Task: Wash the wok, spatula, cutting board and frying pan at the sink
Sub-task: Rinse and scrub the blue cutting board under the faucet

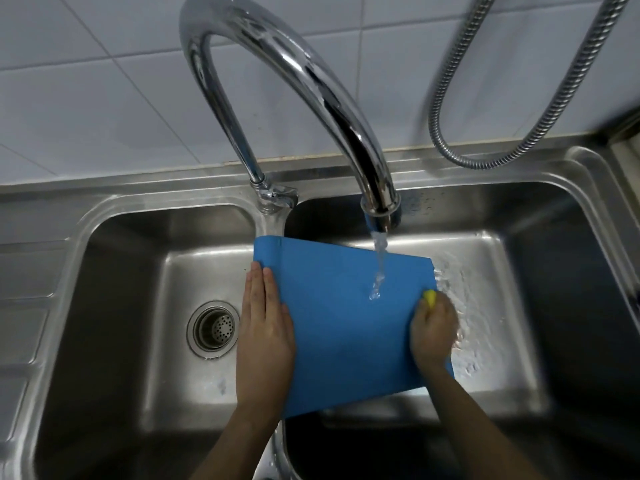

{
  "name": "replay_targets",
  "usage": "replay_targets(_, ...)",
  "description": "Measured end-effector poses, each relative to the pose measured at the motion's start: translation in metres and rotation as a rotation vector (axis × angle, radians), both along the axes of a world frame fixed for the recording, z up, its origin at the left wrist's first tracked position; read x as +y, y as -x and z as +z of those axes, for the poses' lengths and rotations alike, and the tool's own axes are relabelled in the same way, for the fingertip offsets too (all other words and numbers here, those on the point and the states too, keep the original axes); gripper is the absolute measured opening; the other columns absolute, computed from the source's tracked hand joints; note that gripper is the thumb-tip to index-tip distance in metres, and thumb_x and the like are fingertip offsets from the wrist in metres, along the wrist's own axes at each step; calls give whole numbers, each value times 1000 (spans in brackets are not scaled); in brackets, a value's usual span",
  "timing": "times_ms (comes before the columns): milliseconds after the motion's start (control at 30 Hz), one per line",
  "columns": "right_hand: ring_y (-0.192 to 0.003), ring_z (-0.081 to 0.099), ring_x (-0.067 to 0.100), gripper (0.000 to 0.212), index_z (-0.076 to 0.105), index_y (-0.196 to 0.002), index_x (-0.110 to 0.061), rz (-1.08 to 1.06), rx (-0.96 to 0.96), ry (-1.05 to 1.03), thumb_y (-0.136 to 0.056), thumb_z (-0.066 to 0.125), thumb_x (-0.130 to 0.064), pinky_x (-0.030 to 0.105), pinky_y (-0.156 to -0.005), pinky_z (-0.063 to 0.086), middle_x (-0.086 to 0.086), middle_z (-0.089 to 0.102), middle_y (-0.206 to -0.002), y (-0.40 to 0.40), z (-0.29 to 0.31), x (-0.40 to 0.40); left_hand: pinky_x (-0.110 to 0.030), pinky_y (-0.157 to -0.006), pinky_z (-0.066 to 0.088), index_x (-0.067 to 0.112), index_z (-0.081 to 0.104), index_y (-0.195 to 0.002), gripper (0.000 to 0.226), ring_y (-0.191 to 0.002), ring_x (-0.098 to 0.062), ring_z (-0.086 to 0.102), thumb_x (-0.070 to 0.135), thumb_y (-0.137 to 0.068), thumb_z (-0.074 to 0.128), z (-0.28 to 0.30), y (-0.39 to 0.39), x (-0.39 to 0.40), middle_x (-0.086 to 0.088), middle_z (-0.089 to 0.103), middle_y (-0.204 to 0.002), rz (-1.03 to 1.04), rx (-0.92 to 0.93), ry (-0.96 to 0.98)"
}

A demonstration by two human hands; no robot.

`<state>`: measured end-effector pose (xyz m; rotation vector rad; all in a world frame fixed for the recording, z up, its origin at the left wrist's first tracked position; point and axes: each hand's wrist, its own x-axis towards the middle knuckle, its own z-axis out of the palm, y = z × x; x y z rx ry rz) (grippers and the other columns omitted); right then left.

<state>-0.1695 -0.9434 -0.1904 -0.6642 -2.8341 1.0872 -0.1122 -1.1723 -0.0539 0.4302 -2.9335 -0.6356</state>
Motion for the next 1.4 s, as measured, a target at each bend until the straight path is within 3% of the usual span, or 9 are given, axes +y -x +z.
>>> replay_targets(133, -112, 52, 40, 53, 52, -125, 2, -11, -35, -79, -94, 29, -35, 48, -99, 41, 22, 58, -122, -35, 17, -24, -32, -117, 16, 6, 18, -150, 52, -147, -18, 10, 13, -100, 33, 1, -1, 1, -5, 11, -159, 14, -5, -13)
replay_targets(400, -138, 33, 18, 50, 45, -139, -13, 519, 229, 92, -101, 29, -40, 32, -114, 24, 4, 43, -147, -84, 86, -114, -38, -116, 23, 3, 18, -149, 53, -146, -22, 13, 10, -100, 37, 3, 0, 2, -11, 14, -158, -2, -1, -13)
replay_targets(633, -111, 51, 42, 70, 57, -119, 1, -184, -118, 2, -90, 16, -48, 45, -94, 38, 22, 59, -120, -43, 21, -23, -37, -117, 21, 3, 20, -149, 54, -146, -21, 12, 8, -99, 39, 2, 0, 1, -10, 14, -158, 11, 9, -36)
replay_targets(733, -109, 53, 38, 60, 58, -120, -5, -131, -90, -63, -90, 23, -44, 44, -90, 41, 16, 60, -121, -48, 35, -44, -38, -118, 21, 3, 19, -149, 54, -146, -21, 12, 8, -99, 39, 1, 1, 0, -11, 14, -158, 4, 14, -46)
replay_targets(933, -123, 46, 18, 43, 56, -128, -14, 294, 189, -1, -97, 36, -37, 34, -102, 35, 0, 55, -133, -63, 62, -94, -38, -117, 23, 2, 20, -148, 55, -146, -21, 14, 8, -98, 41, 3, 1, 2, -10, 15, -158, 13, 35, -44)
replay_targets(1067, -112, 50, 33, 48, 56, -125, -10, -24, -69, -67, -98, 28, -39, 43, -91, 41, 10, 56, -129, -41, 42, -55, -36, -117, 23, 5, 17, -150, 55, -146, -19, 13, 13, -100, 39, 2, 0, 2, -8, 13, -159, 25, 11, -35)
replay_targets(1167, -110, 49, 40, 47, 56, -121, -3, 24, -262, -25, -101, 30, -37, 46, -93, 38, 19, 55, -125, -29, 44, -21, -38, -117, 24, 5, 17, -150, 54, -146, -20, 14, 14, -100, 36, 4, -1, 0, -8, 13, -158, 10, -2, -23)
replay_targets(1300, -89, 58, 30, 60, 62, -96, -11, 239, -93, 133, -92, 20, -55, 40, -79, 45, 13, 65, -97, -37, 88, 13, -42, -118, 22, 5, 15, -150, 54, -146, -22, 12, 15, -100, 34, 9, -3, -4, -8, 11, -158, -14, -11, -61)
replay_targets(1400, -104, 56, 22, 39, 63, -112, -14, 277, 82, 60, -98, 35, -37, 32, -93, 41, 6, 64, -113, -53, 142, 61, -44, -118, 19, 1, 16, -149, 53, -145, -27, 13, 16, -101, 33, 12, -3, -3, -13, 13, -157, -31, -12, -78)
